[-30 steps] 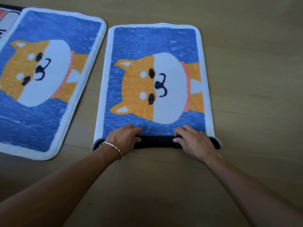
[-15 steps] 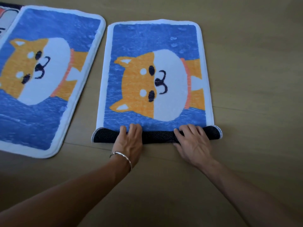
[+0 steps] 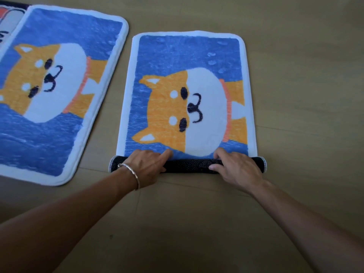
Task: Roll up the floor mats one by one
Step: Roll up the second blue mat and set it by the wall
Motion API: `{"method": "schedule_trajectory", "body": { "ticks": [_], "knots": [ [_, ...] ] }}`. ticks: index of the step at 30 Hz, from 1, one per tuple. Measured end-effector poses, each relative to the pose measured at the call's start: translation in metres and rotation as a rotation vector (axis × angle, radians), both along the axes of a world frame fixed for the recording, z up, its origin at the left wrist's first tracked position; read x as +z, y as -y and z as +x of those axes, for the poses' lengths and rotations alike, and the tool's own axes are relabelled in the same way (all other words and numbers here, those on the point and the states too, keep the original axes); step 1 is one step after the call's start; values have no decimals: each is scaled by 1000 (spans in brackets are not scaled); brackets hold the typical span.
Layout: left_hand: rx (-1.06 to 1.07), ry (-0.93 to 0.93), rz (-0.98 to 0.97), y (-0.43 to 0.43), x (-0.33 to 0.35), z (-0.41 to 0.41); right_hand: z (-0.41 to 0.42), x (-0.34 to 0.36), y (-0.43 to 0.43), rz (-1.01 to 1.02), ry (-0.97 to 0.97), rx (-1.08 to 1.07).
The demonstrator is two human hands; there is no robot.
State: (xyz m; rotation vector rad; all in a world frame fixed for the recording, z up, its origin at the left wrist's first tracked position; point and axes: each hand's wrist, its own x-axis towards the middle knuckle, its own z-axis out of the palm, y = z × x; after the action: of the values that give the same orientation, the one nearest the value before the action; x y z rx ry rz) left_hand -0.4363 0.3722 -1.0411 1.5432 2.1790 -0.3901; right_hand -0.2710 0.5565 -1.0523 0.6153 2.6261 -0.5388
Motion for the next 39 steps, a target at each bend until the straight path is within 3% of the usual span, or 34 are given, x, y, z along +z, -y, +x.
{"method": "schedule_trajectory", "body": {
  "ticks": [5,11,14,17,21,32,36,39],
  "knots": [
    [-116,2,-1,3,-6,-3,5,-2,1,-41,5,63],
    [46,76,177,6,-14,-2,12,-13,12,237,-222,113],
    [-25,-58,323,4,-17,-1,9,-10,19,273,-122,111],
    [-82,-205,337,0,-16,4,7,-13,20,307,-42,124],
    [-58,-196,382,2,-13,7,-3,-8,13,242,-23,118],
    [-62,-122,136,4,-5,5,-10,9,1,-79,85,-10],
    [-72,6,46,1,3,0,5,10,19,11,-44,200],
    [-64,84,-40,-6,9,-3,8,5,34,125,-37,306]
  ]
}}
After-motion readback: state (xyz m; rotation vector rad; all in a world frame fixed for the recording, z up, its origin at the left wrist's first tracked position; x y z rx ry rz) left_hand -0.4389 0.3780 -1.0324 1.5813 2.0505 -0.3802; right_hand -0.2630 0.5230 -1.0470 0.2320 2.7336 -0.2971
